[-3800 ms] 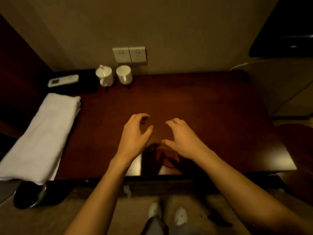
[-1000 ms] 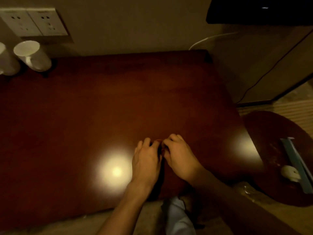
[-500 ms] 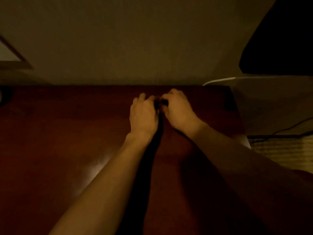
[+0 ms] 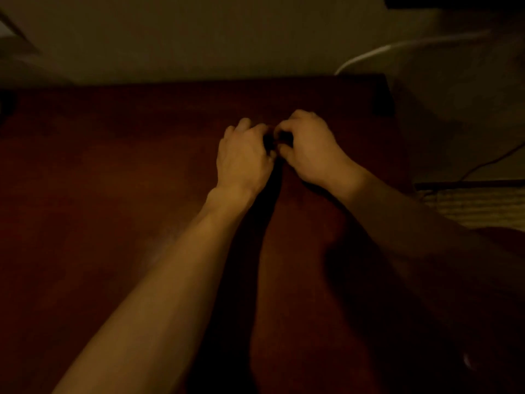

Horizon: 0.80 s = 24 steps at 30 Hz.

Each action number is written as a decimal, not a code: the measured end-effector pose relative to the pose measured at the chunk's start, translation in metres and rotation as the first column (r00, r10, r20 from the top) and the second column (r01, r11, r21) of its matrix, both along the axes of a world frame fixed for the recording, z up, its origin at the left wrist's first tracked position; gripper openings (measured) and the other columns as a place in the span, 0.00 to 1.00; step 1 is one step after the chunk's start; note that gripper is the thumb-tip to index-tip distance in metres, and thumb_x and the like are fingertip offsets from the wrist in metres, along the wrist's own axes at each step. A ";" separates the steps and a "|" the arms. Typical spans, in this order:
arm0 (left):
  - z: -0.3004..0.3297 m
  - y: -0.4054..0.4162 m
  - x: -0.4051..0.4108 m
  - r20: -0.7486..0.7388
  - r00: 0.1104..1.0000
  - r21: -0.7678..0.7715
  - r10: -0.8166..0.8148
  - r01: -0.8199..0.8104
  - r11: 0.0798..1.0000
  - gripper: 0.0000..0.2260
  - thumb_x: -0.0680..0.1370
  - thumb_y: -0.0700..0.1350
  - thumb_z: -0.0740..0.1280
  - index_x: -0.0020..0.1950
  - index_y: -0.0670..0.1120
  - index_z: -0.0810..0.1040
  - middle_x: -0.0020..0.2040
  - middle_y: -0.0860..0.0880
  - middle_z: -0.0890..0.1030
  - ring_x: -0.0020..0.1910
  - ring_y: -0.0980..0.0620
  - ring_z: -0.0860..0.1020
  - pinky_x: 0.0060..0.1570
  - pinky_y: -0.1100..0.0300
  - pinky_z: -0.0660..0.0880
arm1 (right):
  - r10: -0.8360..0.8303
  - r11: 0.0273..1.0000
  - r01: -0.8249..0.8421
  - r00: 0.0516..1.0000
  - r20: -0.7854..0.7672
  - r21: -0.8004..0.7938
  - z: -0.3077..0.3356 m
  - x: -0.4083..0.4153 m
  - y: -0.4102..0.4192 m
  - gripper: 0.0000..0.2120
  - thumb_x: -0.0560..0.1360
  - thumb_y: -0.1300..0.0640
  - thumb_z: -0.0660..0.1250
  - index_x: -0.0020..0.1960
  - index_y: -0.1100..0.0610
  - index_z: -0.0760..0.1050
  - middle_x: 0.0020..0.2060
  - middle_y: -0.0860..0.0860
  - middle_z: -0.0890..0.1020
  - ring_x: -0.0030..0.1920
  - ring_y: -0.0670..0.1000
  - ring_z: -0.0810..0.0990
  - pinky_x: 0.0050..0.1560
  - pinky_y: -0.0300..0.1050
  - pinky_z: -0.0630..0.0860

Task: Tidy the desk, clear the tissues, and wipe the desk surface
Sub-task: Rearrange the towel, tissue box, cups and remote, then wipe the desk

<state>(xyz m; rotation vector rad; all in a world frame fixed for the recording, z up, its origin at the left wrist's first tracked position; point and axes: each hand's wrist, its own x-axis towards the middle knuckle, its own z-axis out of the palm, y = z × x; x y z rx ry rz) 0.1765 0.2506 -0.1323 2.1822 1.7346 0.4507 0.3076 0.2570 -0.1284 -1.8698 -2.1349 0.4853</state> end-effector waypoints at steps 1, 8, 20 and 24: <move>-0.001 -0.021 0.000 0.007 1.000 0.009 -0.003 0.002 1.000 0.11 0.74 0.42 0.64 0.56 0.46 0.77 0.53 0.43 0.75 0.52 0.41 0.72 0.48 0.51 0.69 | 0.002 1.000 -0.002 1.000 -0.006 0.008 0.000 0.000 -0.021 0.11 0.76 0.59 0.64 0.57 0.57 0.78 0.56 0.56 0.75 0.59 0.57 0.71 0.57 0.49 0.68; -0.002 -0.209 -0.002 0.006 0.998 0.021 -0.059 0.059 0.998 0.12 0.74 0.45 0.63 0.57 0.48 0.77 0.51 0.45 0.76 0.49 0.43 0.73 0.48 0.50 0.70 | -0.018 1.000 0.017 0.999 -0.042 -0.006 0.003 0.001 -0.217 0.10 0.76 0.58 0.65 0.57 0.55 0.78 0.55 0.54 0.75 0.58 0.55 0.71 0.58 0.48 0.68; 0.004 -0.399 0.029 0.051 0.996 -0.062 -0.077 0.080 0.995 0.15 0.76 0.47 0.65 0.63 0.50 0.74 0.55 0.48 0.74 0.53 0.48 0.70 0.50 0.57 0.68 | -0.094 0.993 0.087 0.992 -0.083 -0.083 0.007 0.029 -0.416 0.09 0.75 0.60 0.66 0.55 0.55 0.78 0.51 0.51 0.75 0.54 0.50 0.69 0.56 0.46 0.70; 0.001 -0.379 0.039 0.066 0.996 -0.036 -0.063 0.065 0.997 0.16 0.75 0.45 0.65 0.64 0.49 0.74 0.57 0.48 0.74 0.54 0.47 0.70 0.52 0.56 0.69 | -0.113 0.993 0.110 0.988 -0.108 -0.031 0.001 0.037 -0.398 0.10 0.76 0.62 0.64 0.57 0.57 0.78 0.51 0.52 0.76 0.54 0.50 0.69 0.53 0.40 0.66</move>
